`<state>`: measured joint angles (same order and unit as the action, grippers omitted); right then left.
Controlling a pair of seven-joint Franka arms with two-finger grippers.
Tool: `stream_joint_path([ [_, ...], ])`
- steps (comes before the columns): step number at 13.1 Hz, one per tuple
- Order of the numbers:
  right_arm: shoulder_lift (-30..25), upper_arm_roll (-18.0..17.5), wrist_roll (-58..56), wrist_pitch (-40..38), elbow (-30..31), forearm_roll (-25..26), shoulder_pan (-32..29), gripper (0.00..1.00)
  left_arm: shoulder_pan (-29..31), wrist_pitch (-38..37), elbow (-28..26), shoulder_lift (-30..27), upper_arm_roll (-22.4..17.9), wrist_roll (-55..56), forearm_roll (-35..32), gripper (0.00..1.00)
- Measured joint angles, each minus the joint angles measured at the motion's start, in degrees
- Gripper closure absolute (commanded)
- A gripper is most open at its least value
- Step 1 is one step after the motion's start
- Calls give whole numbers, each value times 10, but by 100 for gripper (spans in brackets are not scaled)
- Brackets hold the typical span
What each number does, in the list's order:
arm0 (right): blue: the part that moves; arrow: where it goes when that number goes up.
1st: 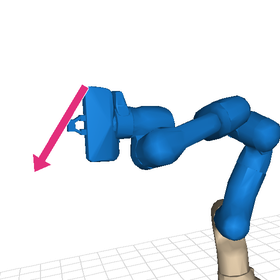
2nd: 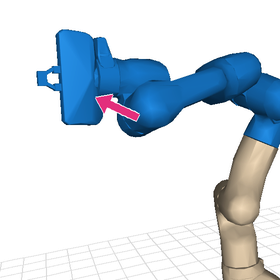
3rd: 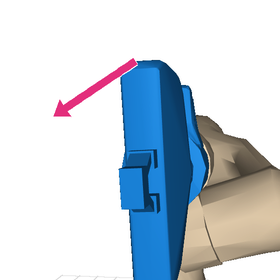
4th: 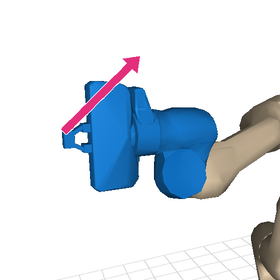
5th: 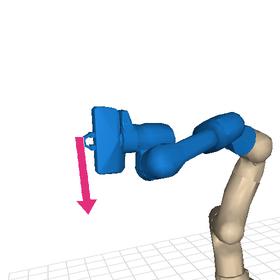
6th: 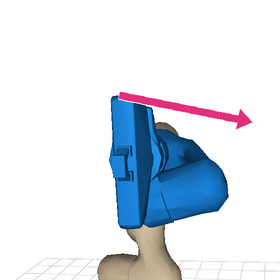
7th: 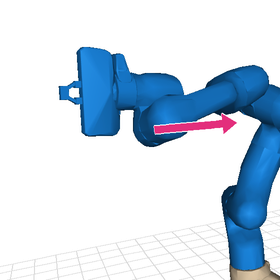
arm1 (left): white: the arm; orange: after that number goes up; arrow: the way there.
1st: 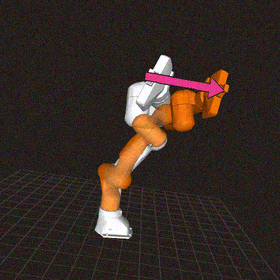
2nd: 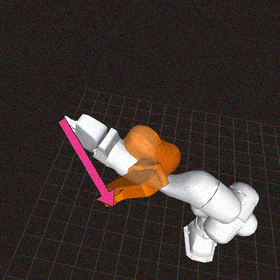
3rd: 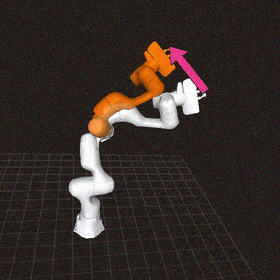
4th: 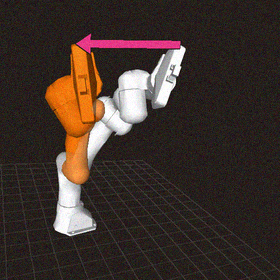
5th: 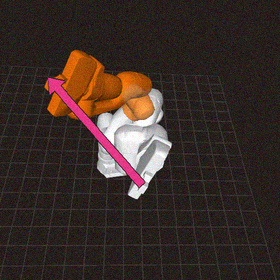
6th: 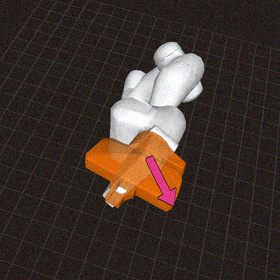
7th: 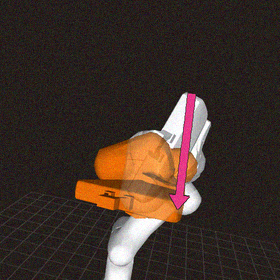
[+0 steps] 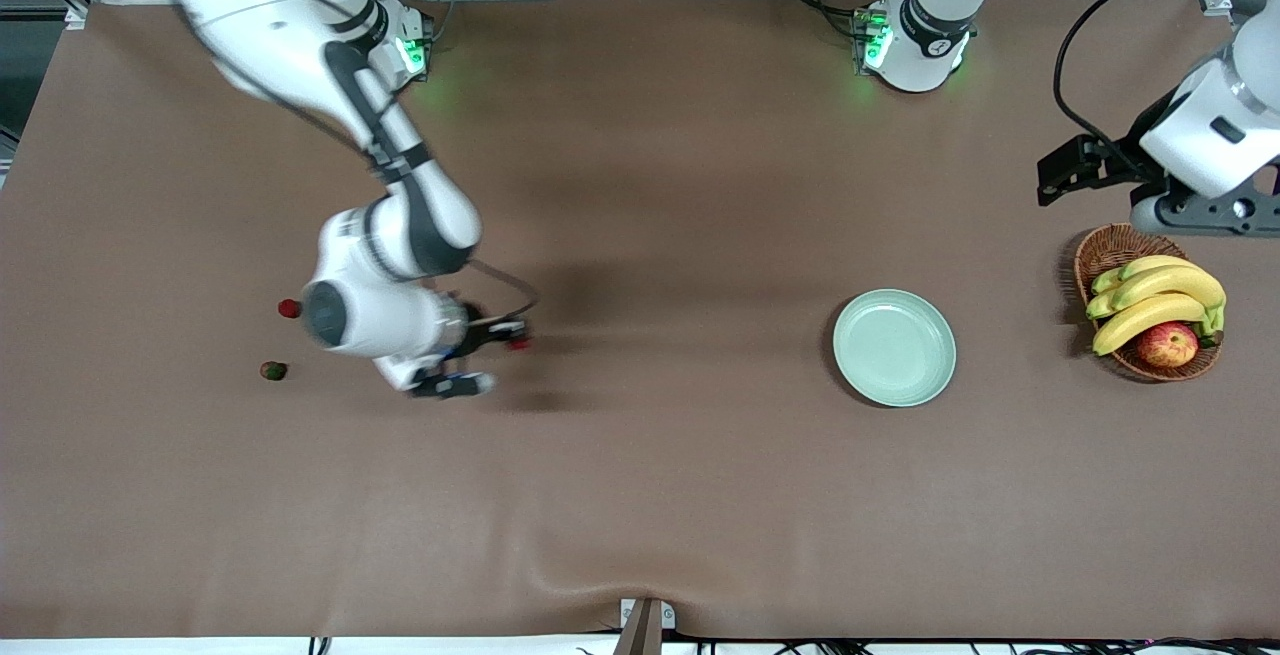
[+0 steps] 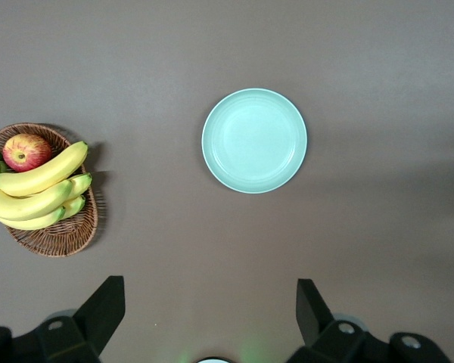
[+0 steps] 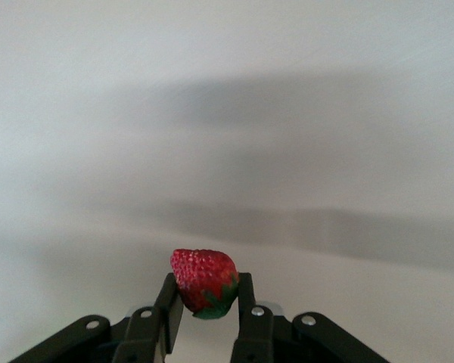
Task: Collect all strawberries into plate
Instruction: 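Carry the strawberry to mid-table while the left gripper reaches toward it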
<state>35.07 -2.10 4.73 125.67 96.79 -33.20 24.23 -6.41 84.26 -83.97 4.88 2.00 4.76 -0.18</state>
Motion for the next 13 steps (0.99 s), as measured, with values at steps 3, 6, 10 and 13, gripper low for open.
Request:
stream_joint_path([
  [3,23,1,3,68,0,-72,91,100,1,55,-48,6,0,12,0,0],
  [6,46,2,6,118,-7,-129,158,100,-2,159,-140,-2,13,58,1,0],
  [10,74,4,6,127,-35,-148,182,51,-7,320,-259,2,92,179,1,0],
  [13,84,18,8,130,-38,-149,179,12,-19,398,-295,38,114,195,2,0],
])
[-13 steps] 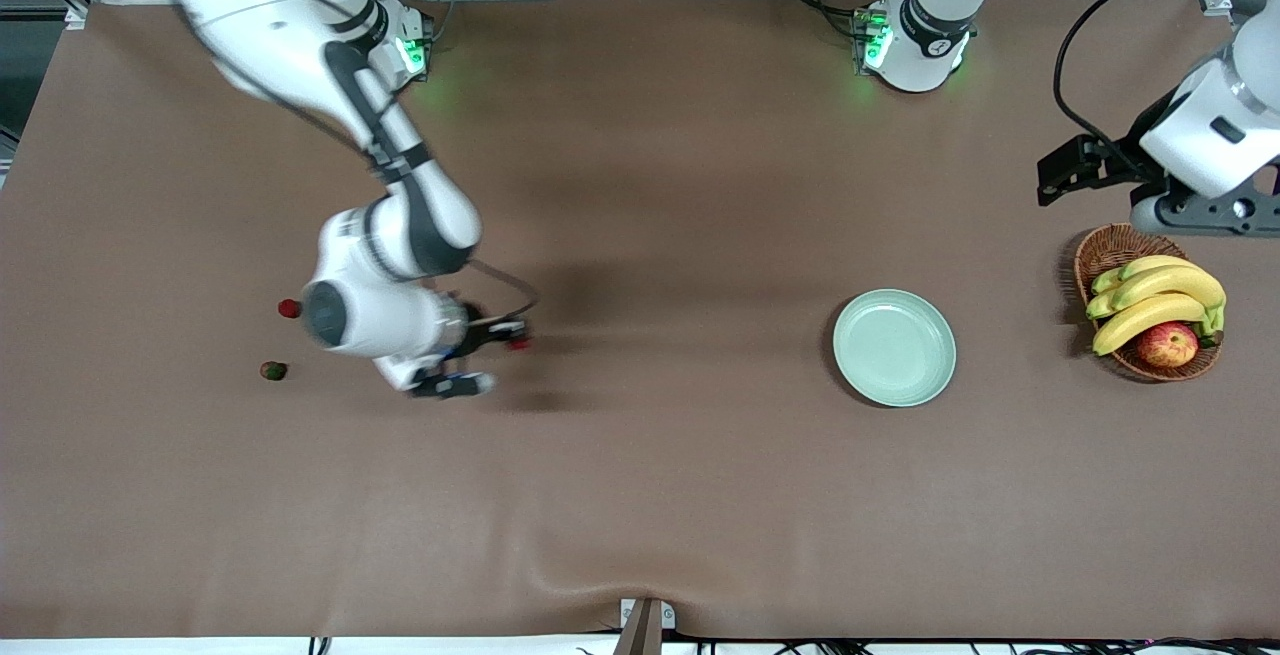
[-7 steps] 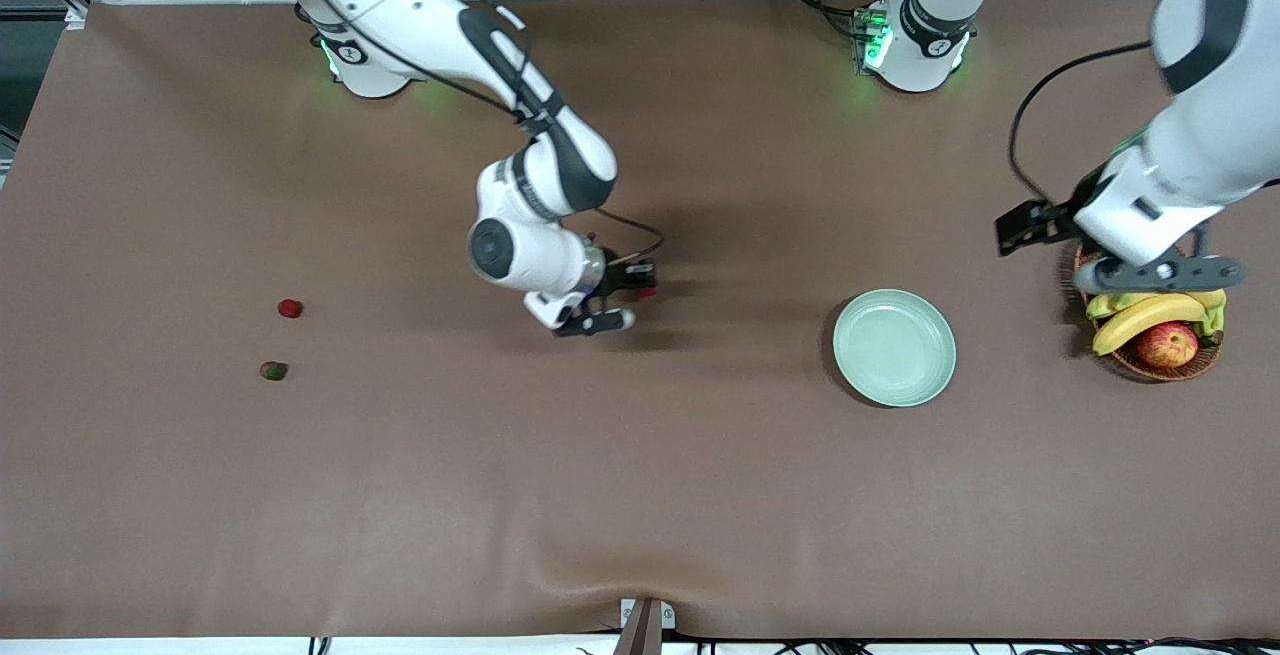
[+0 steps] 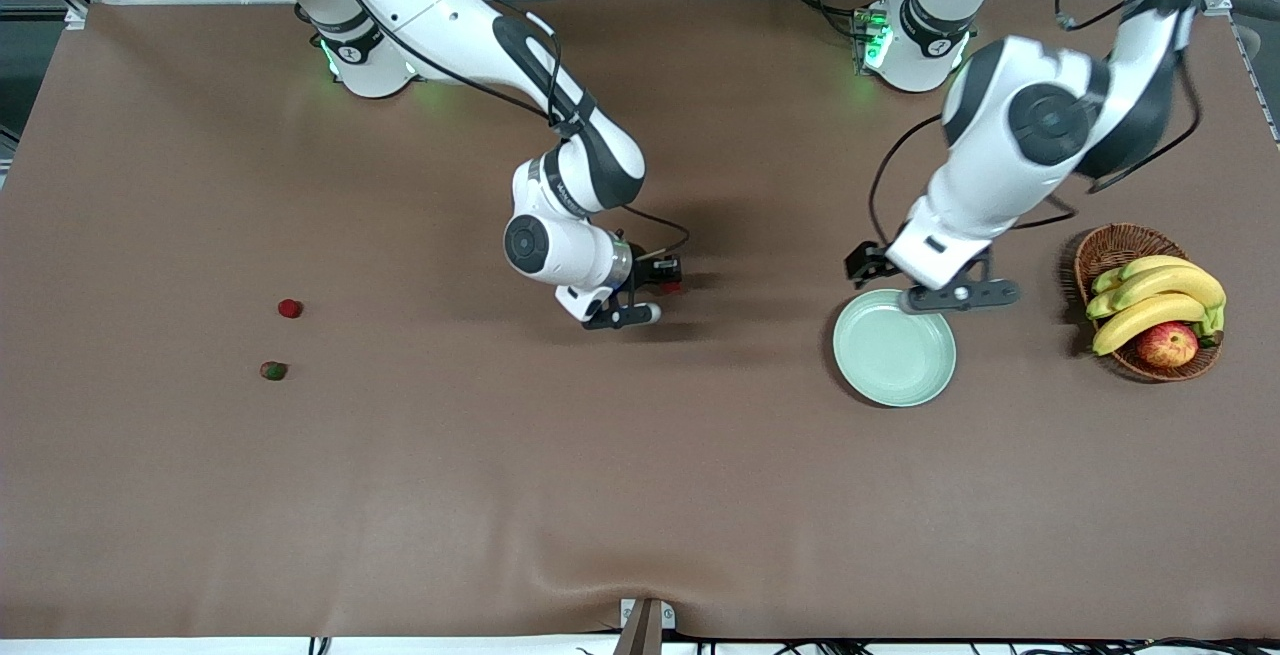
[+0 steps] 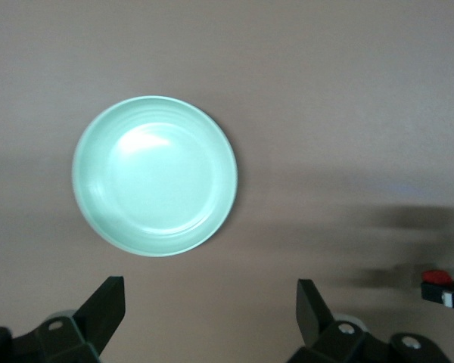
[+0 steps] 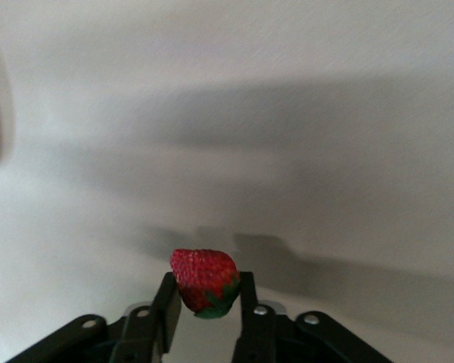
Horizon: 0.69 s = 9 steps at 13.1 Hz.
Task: Collect all strawberries into plate
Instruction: 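Carry the strawberry to mid-table while the left gripper reaches toward it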
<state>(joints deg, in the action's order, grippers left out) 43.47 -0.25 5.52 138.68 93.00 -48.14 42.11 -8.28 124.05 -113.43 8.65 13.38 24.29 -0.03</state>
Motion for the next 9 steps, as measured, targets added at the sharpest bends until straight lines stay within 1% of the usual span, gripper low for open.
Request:
stream_joint_path([
  [2,1,5,0,-1,-6,0,-9,10,-22,34,0,36,4,32,0,0],
  [4,-2,8,1,-12,-16,0,-22,10,-54,49,4,64,6,97,0,0],
  [5,-8,13,1,-30,-20,0,-31,10,-71,52,11,77,6,139,0,0],
  [6,-17,22,2,-57,-22,0,-43,9,-92,53,26,91,7,188,0,0],
  [7,-28,30,2,-89,-22,0,-62,0,-113,53,46,108,7,243,0,0],
  [9,-55,43,2,-155,-21,11,-124,0,-156,54,102,153,7,347,0,0],
])
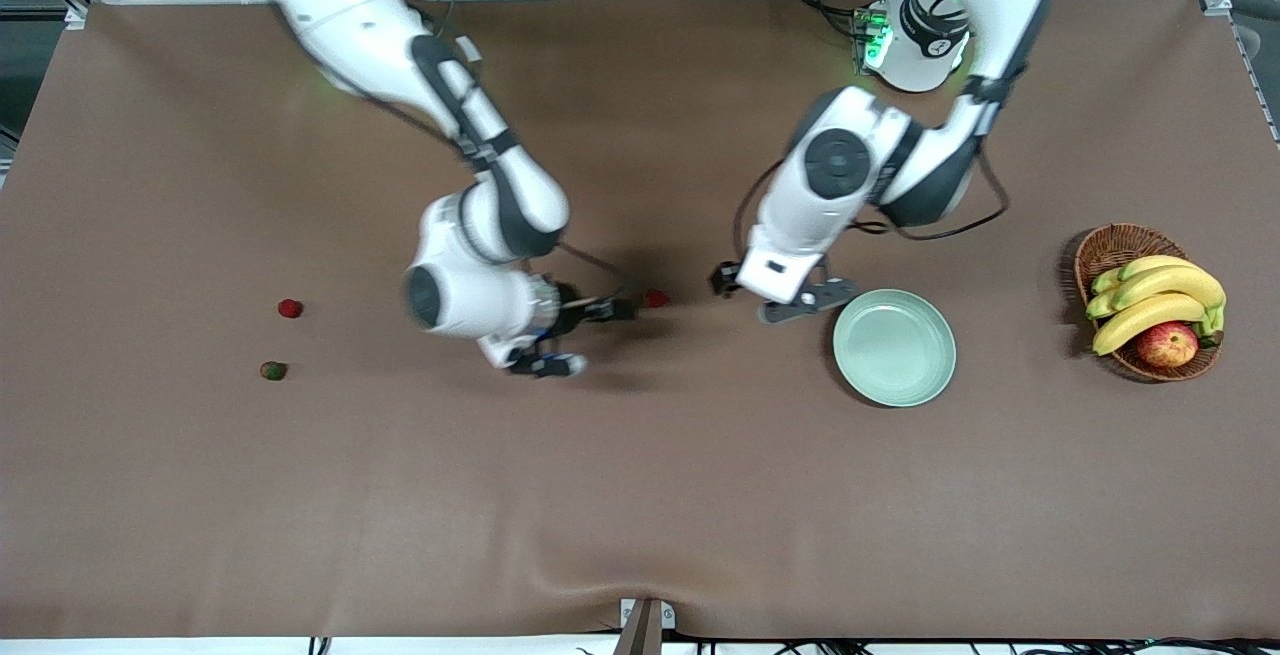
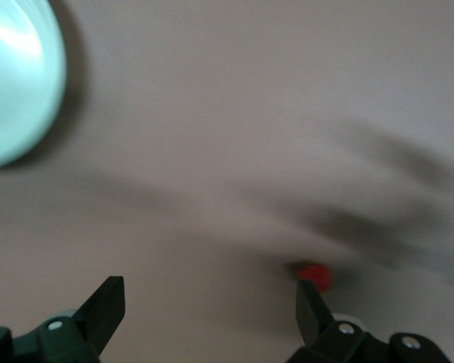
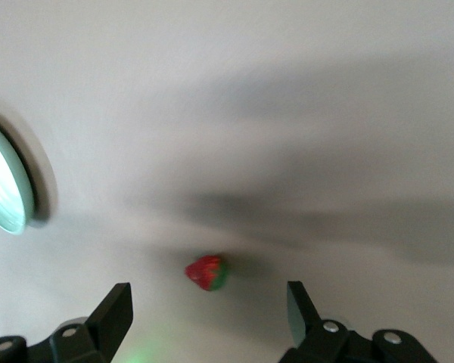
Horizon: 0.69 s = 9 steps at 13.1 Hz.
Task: Collect all strawberries into plate
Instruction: 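Carry the strawberry to mid-table while the left gripper reaches toward it, then pass the strawberry from the right gripper into the left gripper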
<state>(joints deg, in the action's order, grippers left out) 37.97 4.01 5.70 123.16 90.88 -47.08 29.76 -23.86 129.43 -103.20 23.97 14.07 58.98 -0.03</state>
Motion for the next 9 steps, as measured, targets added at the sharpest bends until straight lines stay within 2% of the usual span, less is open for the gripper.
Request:
stream_joint_path([
  [2,-26,11,-2,-57,5,57,-76,0,-33,0,50,48,-1,78,0,0],
  [5,-59,20,-5,-140,9,210,-168,0,-66,0,107,118,-5,175,-21,0],
  [6,-66,22,-6,-147,11,265,-187,0,-70,1,119,138,-5,212,-38,2],
  [7,-71,22,-6,-148,13,313,-201,0,-72,4,127,156,-5,244,-50,8],
  [9,-72,23,-7,-146,19,396,-221,0,-78,22,136,182,-6,297,-55,14],
])
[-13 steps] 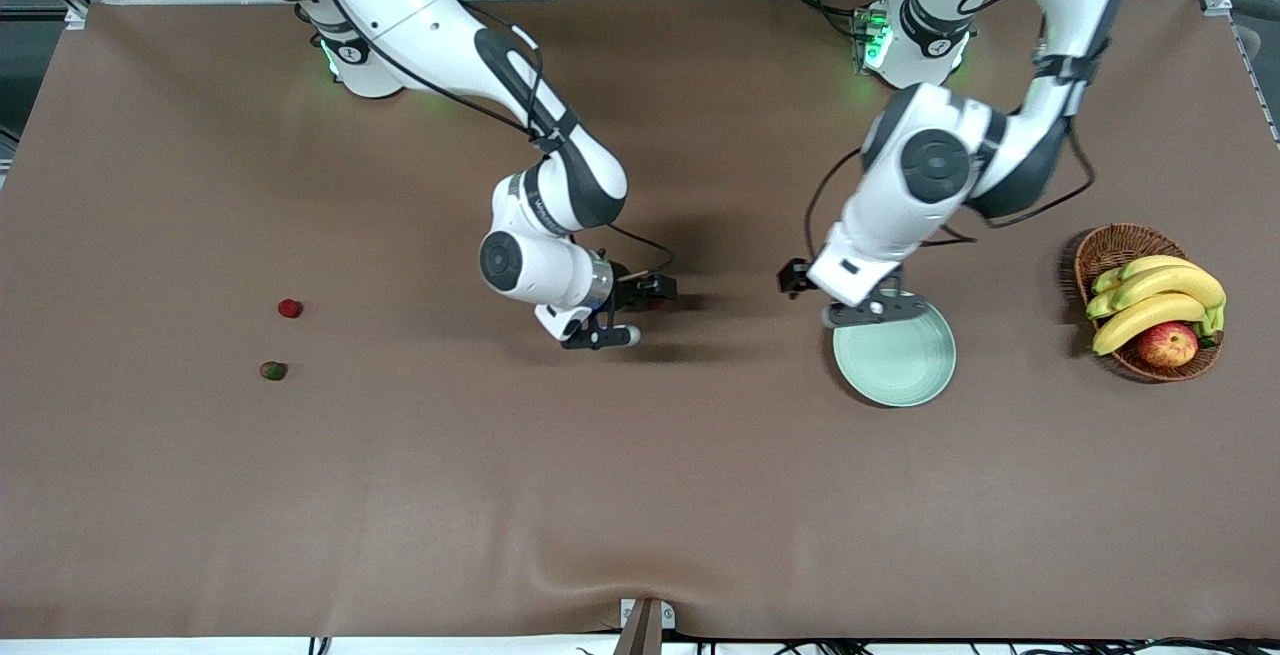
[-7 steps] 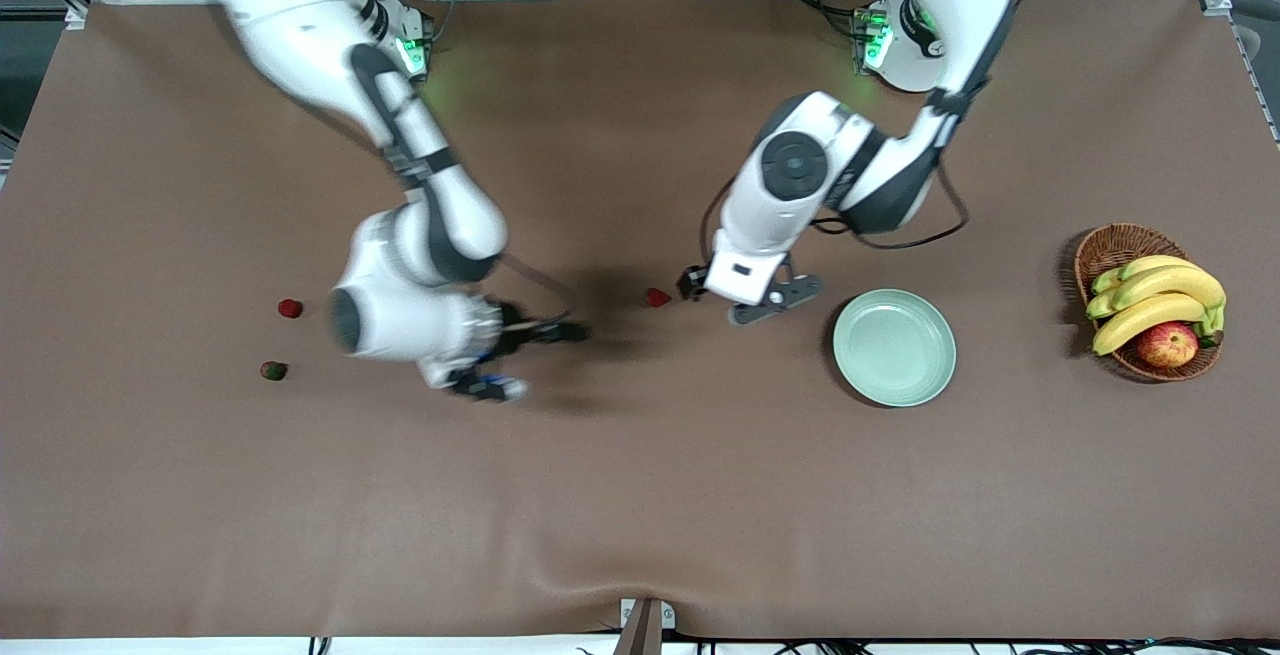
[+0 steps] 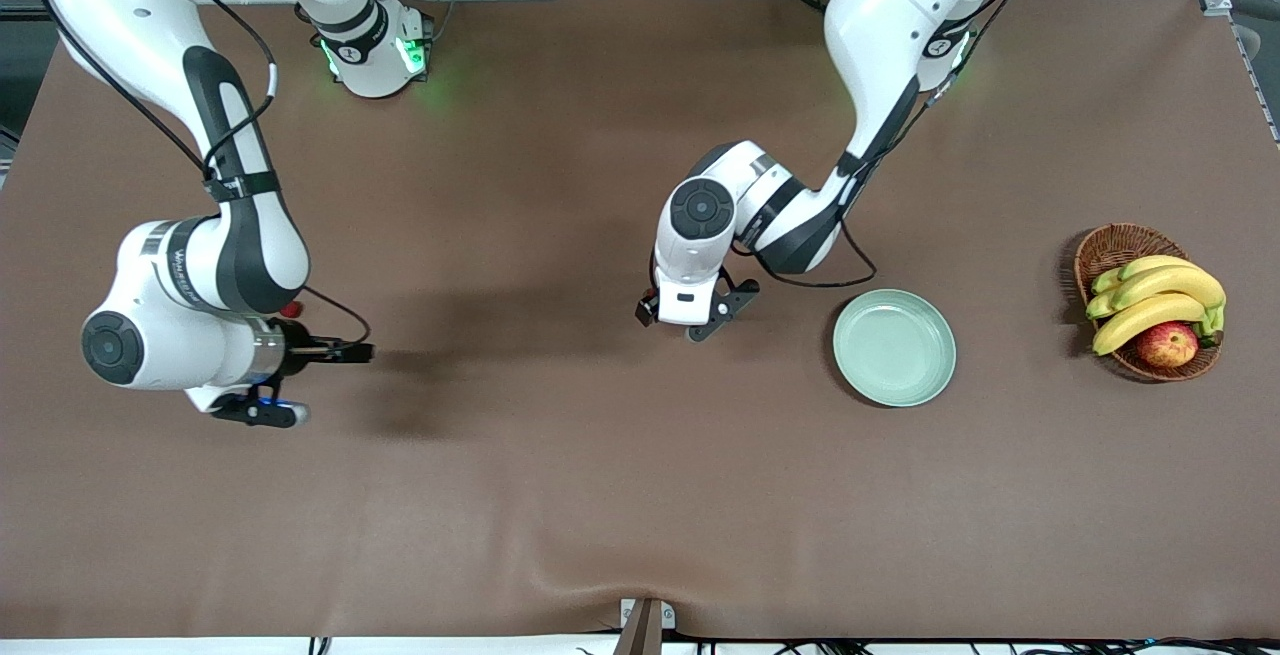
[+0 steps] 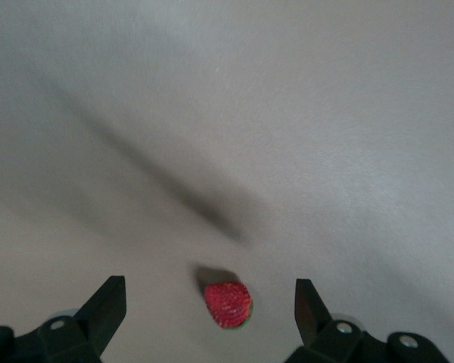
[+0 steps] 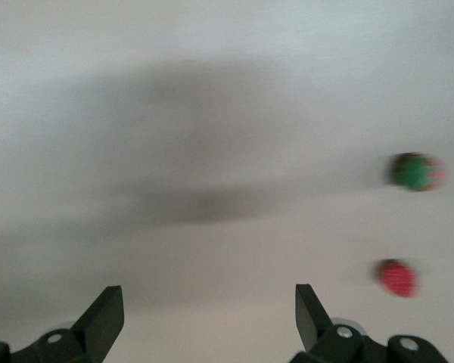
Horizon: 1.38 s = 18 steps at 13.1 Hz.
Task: Collect all strawberries into plate
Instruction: 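Pass the strawberry from the right gripper into the left gripper, then lower the strawberry onto the plate while the right gripper grasps another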
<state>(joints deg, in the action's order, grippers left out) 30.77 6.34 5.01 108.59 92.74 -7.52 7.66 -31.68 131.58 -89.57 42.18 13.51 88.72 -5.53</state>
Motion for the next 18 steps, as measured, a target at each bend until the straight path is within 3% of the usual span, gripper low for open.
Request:
stream_joint_path([
  [2,1,0,-19,5,8,44,-21,0,-4,13,15,17,0,45,0,17],
  [7,15,2,-93,1,38,55,-91,0,-17,24,30,52,-3,68,-3,18],
  [10,38,2,-104,1,57,55,-116,0,-18,30,34,60,-3,70,-3,41],
  [12,52,-1,-104,1,65,55,-116,10,-20,30,35,60,-3,71,-3,48],
  [13,56,-2,-104,1,66,55,-116,17,-21,30,35,60,-3,71,-3,60],
  [15,58,-3,-104,0,69,55,-115,27,-24,30,35,60,-3,72,-3,100],
  [18,58,-3,-114,-1,71,55,-115,37,-24,31,41,60,-4,71,-13,100],
])
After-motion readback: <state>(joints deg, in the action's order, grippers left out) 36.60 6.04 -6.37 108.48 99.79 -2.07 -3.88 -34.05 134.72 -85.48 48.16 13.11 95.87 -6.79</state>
